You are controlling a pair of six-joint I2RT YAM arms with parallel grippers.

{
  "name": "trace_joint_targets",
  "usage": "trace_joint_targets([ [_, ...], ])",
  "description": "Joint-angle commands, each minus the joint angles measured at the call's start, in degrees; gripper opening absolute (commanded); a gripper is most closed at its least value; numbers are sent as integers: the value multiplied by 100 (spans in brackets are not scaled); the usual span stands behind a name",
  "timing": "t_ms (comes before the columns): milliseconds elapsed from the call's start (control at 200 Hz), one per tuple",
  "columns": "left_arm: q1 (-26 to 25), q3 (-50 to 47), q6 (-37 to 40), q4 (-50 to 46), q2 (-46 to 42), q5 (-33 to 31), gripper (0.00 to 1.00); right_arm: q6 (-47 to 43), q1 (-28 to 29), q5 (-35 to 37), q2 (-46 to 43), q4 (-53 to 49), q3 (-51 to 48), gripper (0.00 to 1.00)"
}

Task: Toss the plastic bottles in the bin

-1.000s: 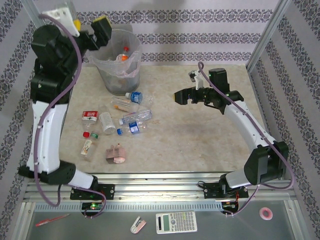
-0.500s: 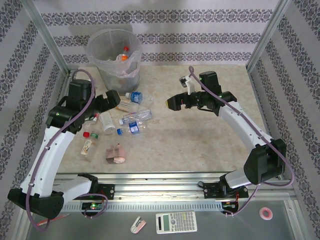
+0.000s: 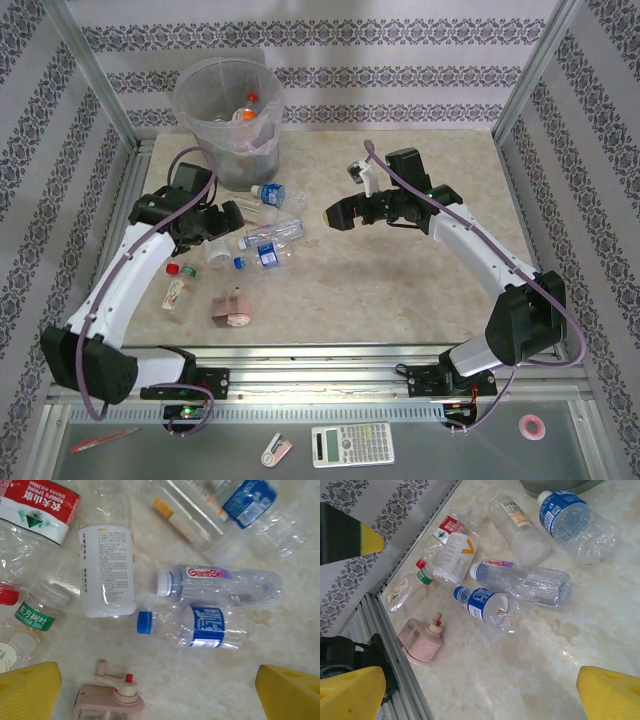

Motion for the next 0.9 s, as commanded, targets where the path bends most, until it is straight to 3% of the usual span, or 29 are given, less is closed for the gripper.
trace_joint_targets([
  [0,228,56,139,-1,229,-116,100,-57,57,-106,-223,-105,-118,98],
  [440,1079,121,652,970,1578,381,100,-67,57,-192,-374,-146,-245,98],
  [894,1298,438,650,1293,2864,633,97,-101,77,-427,-568,-67,-283,98],
])
